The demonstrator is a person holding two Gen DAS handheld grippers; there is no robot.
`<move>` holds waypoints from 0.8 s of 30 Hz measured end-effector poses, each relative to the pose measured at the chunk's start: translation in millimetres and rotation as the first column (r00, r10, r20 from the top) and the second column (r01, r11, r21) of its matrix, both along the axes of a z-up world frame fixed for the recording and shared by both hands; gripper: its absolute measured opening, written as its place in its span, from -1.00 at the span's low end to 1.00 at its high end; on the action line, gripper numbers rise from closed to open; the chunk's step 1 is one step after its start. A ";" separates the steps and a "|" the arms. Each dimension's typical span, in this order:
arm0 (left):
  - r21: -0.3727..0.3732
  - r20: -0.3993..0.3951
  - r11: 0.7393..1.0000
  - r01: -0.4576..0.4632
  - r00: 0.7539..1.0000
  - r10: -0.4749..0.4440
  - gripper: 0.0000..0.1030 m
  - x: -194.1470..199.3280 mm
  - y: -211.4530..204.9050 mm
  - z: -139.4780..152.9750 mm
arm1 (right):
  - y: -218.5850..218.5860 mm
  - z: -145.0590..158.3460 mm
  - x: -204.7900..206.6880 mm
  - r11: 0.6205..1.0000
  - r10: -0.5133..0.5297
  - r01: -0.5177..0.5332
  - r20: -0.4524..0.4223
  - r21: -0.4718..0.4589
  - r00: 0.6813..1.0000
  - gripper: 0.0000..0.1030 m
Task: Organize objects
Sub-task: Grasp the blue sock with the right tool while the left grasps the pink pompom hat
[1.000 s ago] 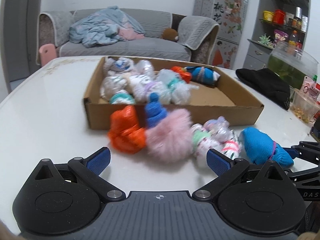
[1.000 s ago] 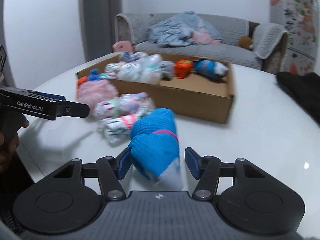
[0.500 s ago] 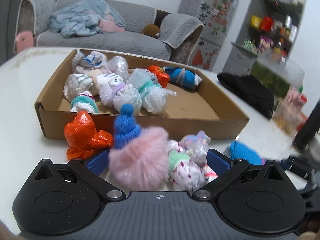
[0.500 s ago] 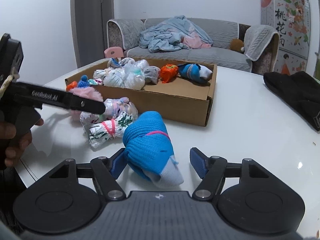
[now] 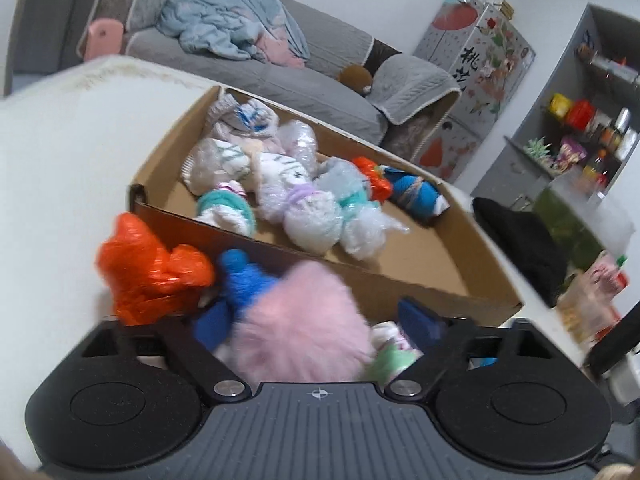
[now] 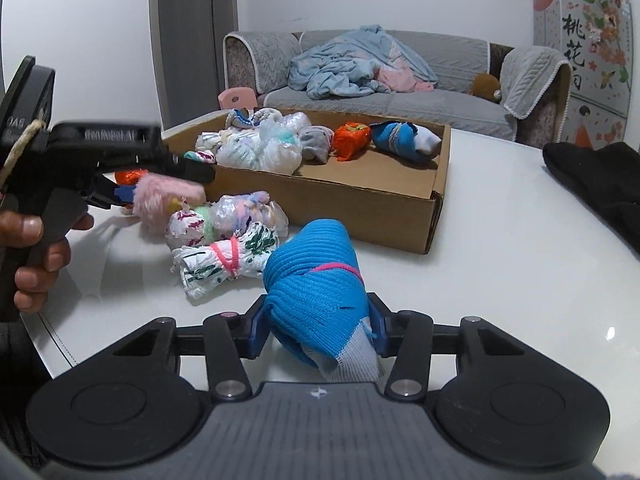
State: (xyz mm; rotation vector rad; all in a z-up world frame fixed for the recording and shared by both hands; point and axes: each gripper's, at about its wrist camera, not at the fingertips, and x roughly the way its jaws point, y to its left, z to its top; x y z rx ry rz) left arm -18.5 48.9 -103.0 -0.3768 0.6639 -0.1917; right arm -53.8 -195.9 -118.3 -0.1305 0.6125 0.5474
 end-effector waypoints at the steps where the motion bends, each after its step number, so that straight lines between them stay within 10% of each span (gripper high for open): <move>1: 0.010 0.003 1.000 -0.010 1.000 0.010 0.30 -2.0 2.2 -0.6 | -0.1 -0.3 0.1 1.000 0.001 -0.001 0.000 0.002 1.000 -0.13; 24: 0.298 0.047 0.952 0.064 0.996 -0.081 -0.13 -57.5 -15.6 -1.1 | -7.5 1.5 -4.2 1.000 0.012 -0.012 -0.004 0.018 1.000 -0.17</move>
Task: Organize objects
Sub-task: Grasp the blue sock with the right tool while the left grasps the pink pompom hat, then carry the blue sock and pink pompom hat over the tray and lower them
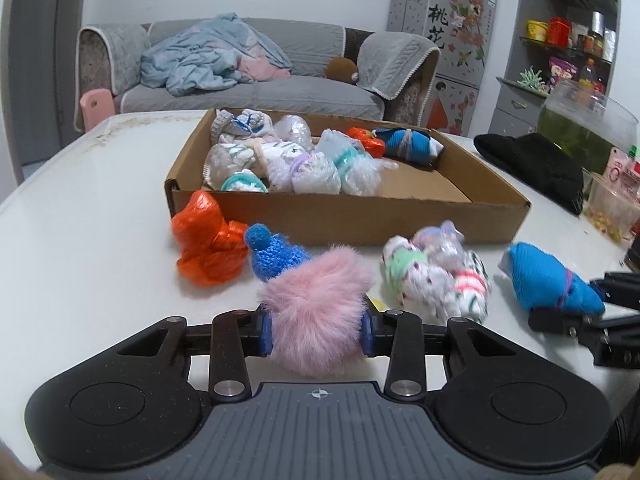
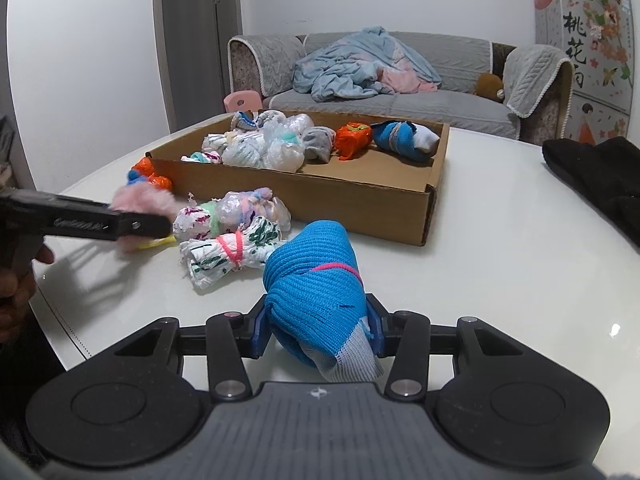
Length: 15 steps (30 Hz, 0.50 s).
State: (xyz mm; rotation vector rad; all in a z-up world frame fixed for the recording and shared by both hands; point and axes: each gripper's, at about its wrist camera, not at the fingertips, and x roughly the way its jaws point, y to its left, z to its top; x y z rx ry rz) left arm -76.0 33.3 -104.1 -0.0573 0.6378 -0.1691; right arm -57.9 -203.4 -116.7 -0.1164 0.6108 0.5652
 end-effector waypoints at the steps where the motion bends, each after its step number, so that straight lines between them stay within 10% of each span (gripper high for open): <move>1: 0.010 0.002 1.000 0.002 1.000 -0.002 -0.13 -2.8 0.1 0.8 | -0.8 0.2 -0.4 1.000 0.000 0.000 0.000 -0.001 1.000 -0.17; 15: 0.090 0.076 0.992 0.087 0.993 -0.094 -0.13 -32.4 -11.6 42.6 | -32.7 10.7 -4.2 0.999 -0.030 0.030 0.013 -0.010 0.999 -0.17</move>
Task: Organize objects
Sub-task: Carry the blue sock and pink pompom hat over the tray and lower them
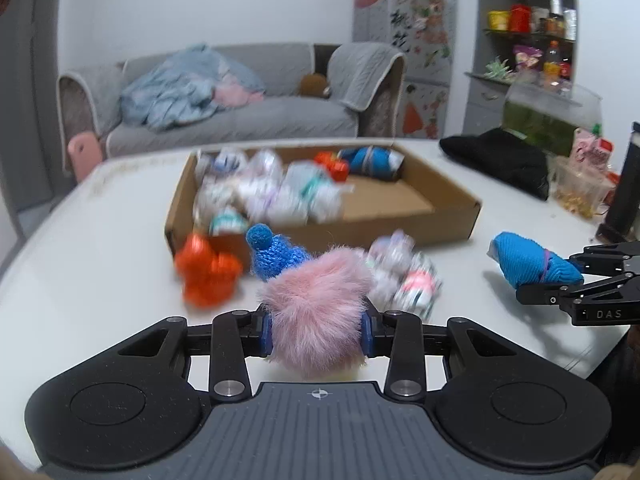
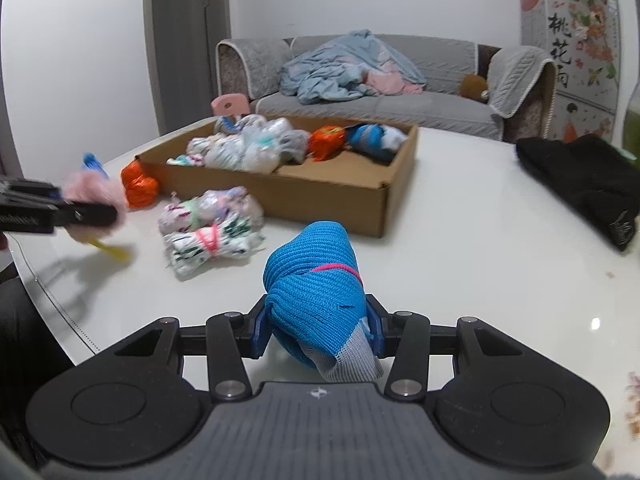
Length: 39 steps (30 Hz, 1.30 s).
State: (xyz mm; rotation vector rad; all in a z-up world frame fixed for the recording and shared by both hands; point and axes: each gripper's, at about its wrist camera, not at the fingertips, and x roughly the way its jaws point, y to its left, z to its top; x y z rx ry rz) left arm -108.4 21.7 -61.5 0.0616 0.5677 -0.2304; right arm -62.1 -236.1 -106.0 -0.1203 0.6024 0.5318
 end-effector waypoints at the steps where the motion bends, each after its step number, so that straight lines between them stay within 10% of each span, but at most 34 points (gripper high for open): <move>1: 0.015 0.017 1.000 0.012 1.000 -0.012 -0.13 1.1 -0.9 7.4 | -4.3 3.7 1.2 1.000 -0.005 0.005 0.002 0.003 1.000 -0.17; 19: 0.168 0.091 0.972 0.166 0.979 -0.183 -0.12 107.8 -52.0 113.4 | -6.6 115.6 77.0 0.998 0.057 -0.059 0.188 0.002 0.980 -0.17; 39: 0.174 -0.112 0.946 0.273 0.960 -0.256 -0.11 206.9 -97.5 61.6 | 36.2 94.6 160.5 0.982 0.158 -0.152 0.043 -0.111 0.987 -0.17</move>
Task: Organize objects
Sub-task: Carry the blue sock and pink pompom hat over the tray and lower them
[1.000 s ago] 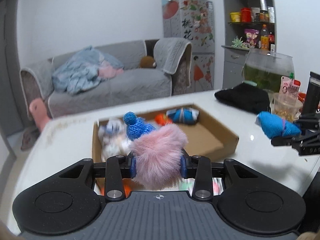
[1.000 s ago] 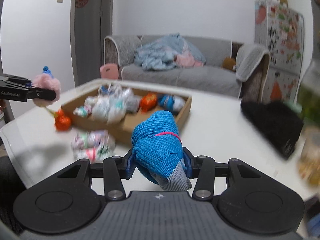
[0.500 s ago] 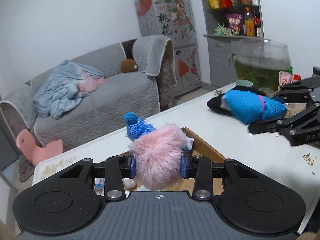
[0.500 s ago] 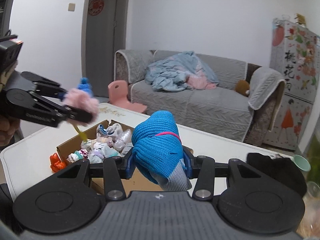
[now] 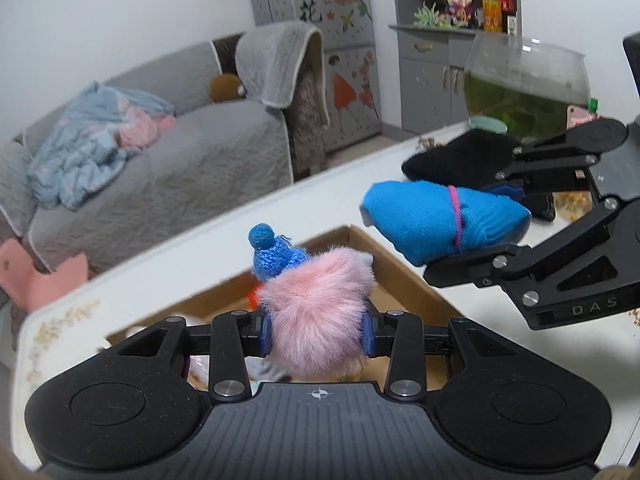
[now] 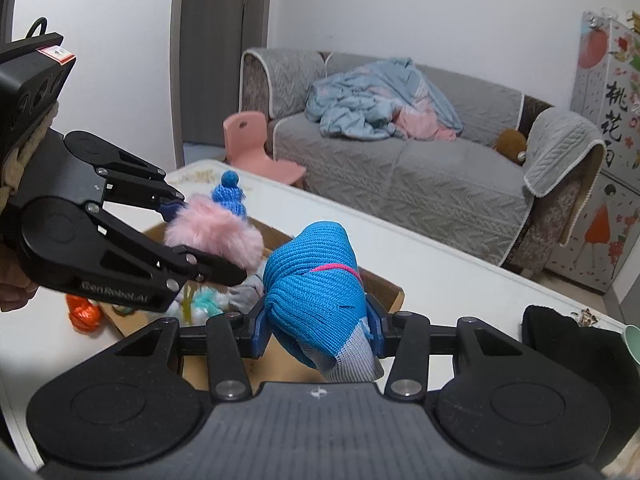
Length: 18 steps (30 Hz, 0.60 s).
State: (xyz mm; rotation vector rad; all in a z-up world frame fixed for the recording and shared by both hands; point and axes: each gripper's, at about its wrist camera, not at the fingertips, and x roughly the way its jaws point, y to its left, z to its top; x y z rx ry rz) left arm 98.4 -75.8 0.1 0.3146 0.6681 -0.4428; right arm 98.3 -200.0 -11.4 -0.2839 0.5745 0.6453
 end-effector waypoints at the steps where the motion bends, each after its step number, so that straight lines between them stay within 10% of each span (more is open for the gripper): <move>1: -0.005 -0.017 1.000 0.004 1.000 -0.004 -0.11 4.5 0.2 -4.7 | 0.7 -2.4 3.4 1.000 -0.002 0.002 -0.013 -0.005 1.000 -0.17; 18: 0.027 -0.212 1.000 -0.013 0.977 0.019 -0.10 51.1 13.9 -82.2 | 31.7 -46.6 35.1 0.990 0.075 -0.094 -0.176 -0.103 0.981 -0.17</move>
